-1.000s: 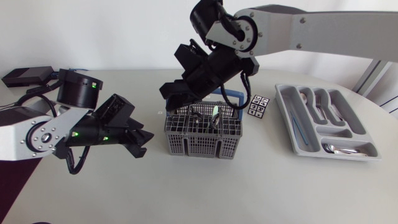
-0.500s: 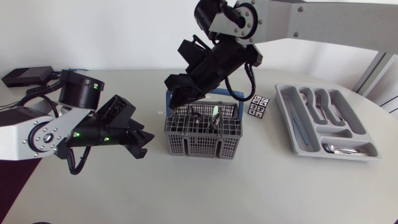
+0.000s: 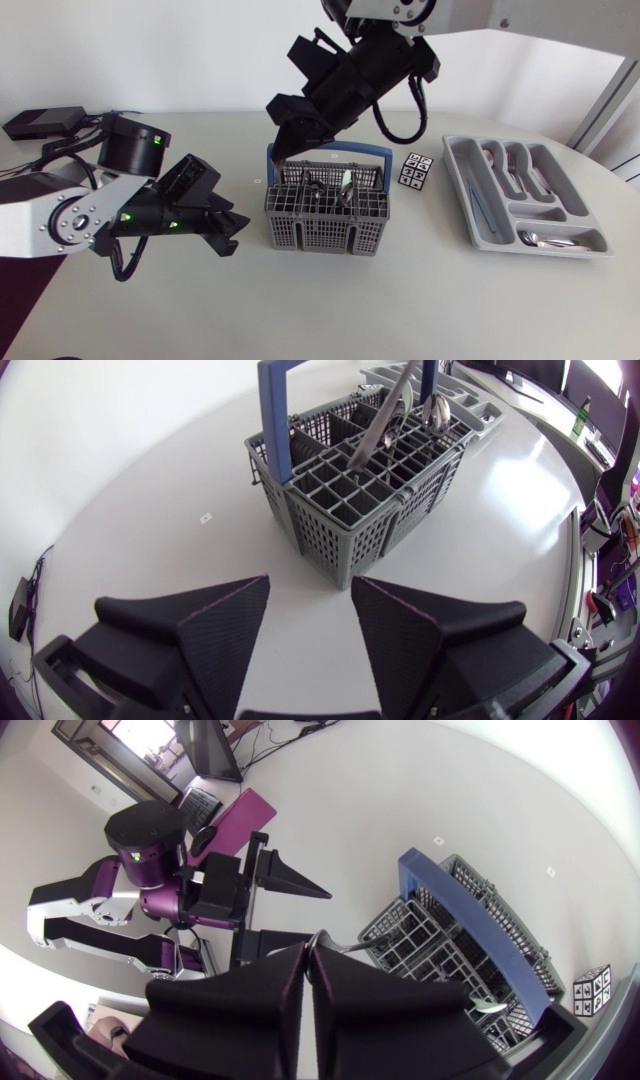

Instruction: Transfer all utensils from the basket to the drawer tray.

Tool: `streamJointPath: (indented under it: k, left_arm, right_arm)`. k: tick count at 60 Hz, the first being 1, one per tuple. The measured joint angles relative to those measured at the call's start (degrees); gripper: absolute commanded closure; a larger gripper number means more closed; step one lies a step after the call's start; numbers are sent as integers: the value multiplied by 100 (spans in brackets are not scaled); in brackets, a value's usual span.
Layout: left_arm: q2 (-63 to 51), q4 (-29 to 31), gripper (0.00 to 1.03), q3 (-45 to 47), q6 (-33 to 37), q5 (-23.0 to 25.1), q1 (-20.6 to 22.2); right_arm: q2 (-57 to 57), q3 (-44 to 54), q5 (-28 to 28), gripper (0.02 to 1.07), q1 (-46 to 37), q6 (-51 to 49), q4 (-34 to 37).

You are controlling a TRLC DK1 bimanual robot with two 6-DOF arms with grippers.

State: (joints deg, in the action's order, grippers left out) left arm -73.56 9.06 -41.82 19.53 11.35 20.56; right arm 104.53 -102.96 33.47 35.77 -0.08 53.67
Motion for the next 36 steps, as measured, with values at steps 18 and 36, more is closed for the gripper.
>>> streamJointPath:
  k: [18, 36]
  left_arm:
    - [-55, -2, 44, 0, 0, 0, 22]
    - [-48, 42, 44, 0, 0, 0, 26]
  right_arm:
    - [177, -260, 129, 101, -31, -136, 212]
    - [-721, 273, 122, 101, -345, -170, 656]
